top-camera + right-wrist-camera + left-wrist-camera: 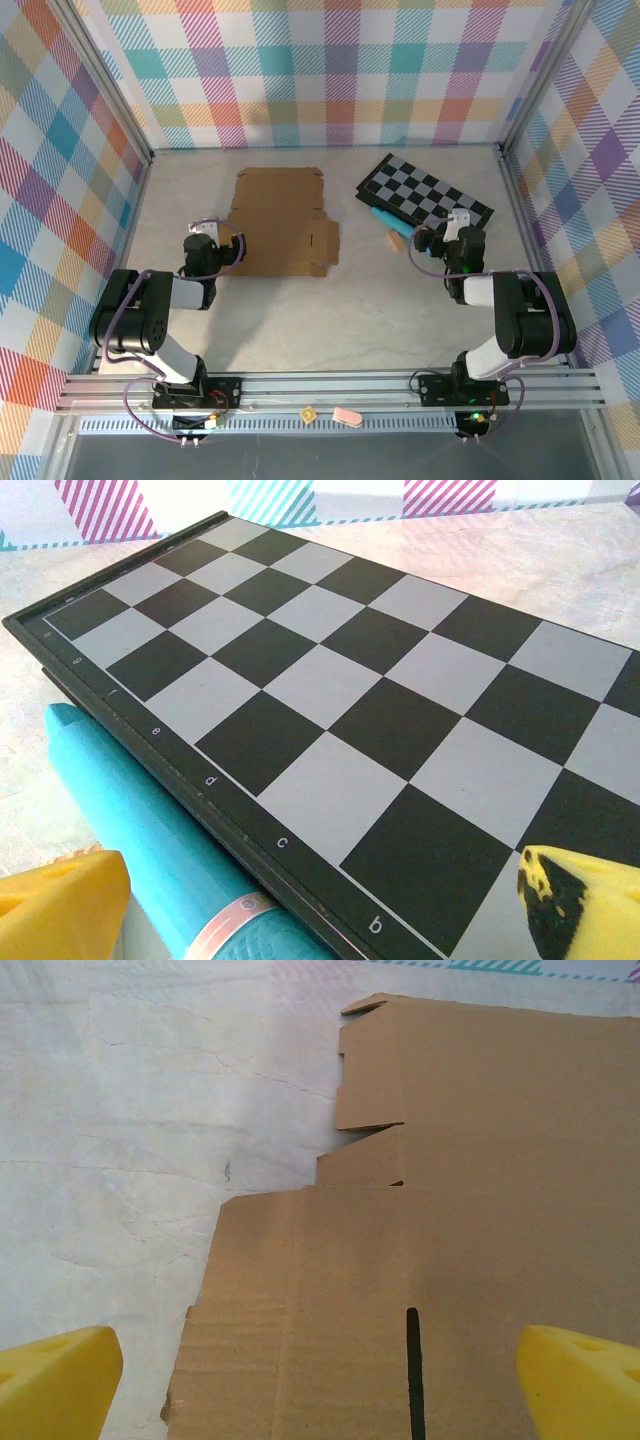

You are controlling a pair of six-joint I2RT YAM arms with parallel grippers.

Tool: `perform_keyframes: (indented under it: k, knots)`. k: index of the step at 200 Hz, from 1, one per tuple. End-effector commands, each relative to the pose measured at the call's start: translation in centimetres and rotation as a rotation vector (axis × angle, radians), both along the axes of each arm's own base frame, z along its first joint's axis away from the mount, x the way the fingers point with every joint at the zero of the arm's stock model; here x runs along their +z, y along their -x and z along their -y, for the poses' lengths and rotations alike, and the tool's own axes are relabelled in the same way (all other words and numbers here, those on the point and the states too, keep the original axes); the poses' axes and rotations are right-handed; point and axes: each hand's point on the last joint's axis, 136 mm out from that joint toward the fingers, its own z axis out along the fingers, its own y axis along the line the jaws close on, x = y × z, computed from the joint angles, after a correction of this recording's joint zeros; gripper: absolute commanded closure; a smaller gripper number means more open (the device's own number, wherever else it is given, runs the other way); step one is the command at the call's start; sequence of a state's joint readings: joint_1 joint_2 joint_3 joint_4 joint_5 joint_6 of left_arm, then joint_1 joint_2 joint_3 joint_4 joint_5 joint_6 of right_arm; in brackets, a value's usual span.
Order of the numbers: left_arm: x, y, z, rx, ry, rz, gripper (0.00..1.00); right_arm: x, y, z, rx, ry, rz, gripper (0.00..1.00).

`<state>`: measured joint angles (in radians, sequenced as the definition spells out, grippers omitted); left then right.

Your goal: Fold the paper box

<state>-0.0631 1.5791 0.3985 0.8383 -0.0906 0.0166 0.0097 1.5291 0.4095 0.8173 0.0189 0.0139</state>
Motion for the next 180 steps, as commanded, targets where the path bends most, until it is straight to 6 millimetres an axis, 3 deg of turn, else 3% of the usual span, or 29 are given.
perform_keyframes:
  k: [1,130,155,180]
  knots:
    - [1.0,-0.7,0.1,-0.005,-0.013,0.030,0.00,0.1,-0.1,-0.1,-0.002,-0.002,0.002,0.01]
    - [1.0,-0.6,0.1,-0.005,-0.012,0.036,0.00,0.1,0.0,-0.1,0.000,-0.002,0.009,0.01]
    - [1.7,-0.1,0.3,-0.002,-0.034,0.061,0.00,1.4,0.3,-0.1,-0.002,-0.002,0.012,0.01]
    - [4.3,0.8,0.5,0.038,-0.092,0.106,0.00,3.8,1.4,0.5,-0.042,0.006,0.069,0.01]
